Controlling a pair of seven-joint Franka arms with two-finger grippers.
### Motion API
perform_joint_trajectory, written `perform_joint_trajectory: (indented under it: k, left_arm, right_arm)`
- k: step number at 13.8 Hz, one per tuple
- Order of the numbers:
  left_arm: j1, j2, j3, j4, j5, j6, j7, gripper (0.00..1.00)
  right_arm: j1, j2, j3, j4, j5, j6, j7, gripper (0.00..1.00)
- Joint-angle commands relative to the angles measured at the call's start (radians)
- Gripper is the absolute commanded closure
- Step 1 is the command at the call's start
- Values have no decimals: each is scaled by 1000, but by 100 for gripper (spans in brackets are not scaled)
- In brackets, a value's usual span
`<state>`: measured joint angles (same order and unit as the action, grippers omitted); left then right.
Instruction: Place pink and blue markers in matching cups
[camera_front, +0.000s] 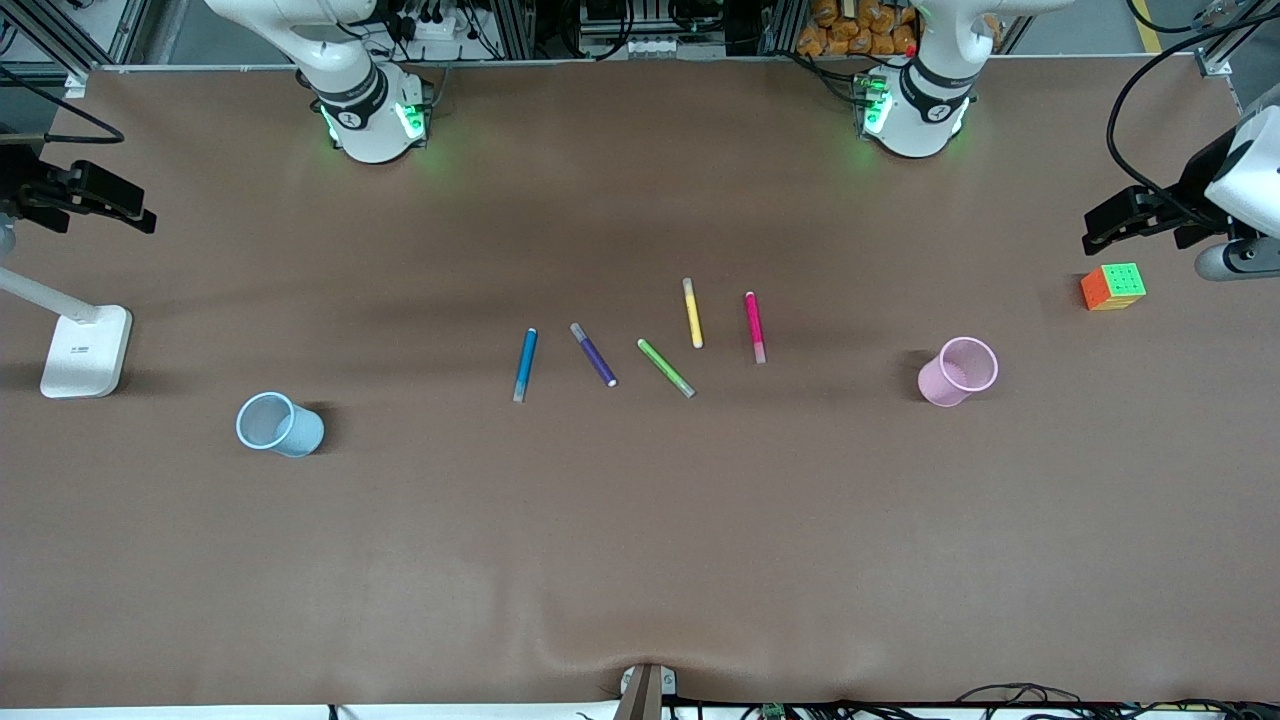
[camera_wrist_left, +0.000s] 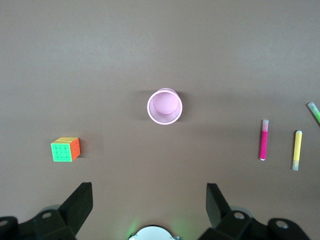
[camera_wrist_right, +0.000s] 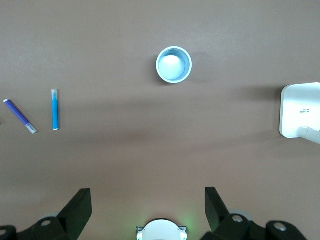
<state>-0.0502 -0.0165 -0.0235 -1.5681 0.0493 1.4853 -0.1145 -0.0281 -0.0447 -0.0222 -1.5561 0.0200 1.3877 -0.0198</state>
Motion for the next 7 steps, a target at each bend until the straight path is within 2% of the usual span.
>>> perform_joint_trajectory:
  k: [1,7]
  left_arm:
    - [7,10,-1,31,-14,-37,3,0]
    - [-3,32,-3,46,-14,-45,9,0]
  right_arm:
    - [4,3,-1,11,12,-12,8,0]
    - [-3,5,-1,11,12,-10,9,0]
